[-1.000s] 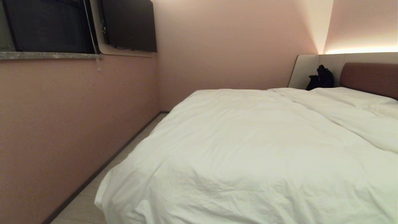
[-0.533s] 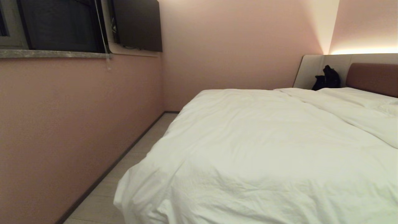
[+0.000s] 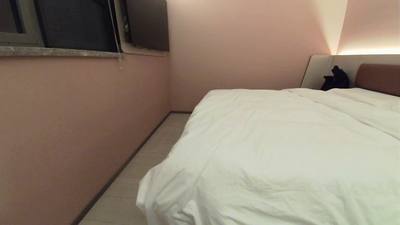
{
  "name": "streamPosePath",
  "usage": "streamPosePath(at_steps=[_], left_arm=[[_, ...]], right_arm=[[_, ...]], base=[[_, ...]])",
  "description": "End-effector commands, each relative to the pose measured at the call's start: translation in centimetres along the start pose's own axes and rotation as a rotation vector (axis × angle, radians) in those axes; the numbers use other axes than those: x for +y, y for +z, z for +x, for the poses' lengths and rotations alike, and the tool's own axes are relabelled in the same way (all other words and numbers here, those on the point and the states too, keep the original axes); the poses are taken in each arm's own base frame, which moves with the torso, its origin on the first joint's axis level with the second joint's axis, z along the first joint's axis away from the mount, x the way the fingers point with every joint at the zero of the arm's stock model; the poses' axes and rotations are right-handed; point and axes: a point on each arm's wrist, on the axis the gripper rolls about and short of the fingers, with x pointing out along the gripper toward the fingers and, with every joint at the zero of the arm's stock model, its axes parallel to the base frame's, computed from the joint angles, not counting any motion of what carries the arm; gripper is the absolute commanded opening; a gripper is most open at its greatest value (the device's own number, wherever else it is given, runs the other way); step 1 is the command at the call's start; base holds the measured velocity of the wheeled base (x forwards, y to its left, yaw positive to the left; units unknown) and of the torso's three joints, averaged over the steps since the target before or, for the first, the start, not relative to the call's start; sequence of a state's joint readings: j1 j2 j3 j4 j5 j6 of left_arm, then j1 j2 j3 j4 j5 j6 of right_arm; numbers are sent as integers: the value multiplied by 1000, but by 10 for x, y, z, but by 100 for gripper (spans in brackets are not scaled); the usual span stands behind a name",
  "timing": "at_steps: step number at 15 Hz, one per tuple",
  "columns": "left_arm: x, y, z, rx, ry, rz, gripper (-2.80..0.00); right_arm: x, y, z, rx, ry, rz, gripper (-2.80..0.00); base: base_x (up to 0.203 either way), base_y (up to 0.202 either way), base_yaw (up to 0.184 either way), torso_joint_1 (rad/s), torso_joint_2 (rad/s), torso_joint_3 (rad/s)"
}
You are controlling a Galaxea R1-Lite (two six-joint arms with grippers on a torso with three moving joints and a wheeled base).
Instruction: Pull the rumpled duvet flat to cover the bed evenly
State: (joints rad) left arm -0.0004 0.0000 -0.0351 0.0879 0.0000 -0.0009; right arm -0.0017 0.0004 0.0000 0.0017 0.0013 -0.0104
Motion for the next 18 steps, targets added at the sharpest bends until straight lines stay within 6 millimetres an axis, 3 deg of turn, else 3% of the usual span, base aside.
streamPosePath(at_steps=[1, 14, 18], left_arm=[[0, 0, 0, 1, 2, -4, -280], [0, 0, 0, -1, 0, -1, -280], [0, 0, 0, 1, 7, 2, -280]], right_arm=[[0, 0, 0, -1, 0, 0, -280], [0, 0, 0, -1, 0, 0, -280], [0, 0, 0, -1, 0, 0, -280]], base=[[0, 198, -1, 7, 6, -1], [0, 195, 0, 3, 3, 2], [0, 58, 0, 1, 1, 1]])
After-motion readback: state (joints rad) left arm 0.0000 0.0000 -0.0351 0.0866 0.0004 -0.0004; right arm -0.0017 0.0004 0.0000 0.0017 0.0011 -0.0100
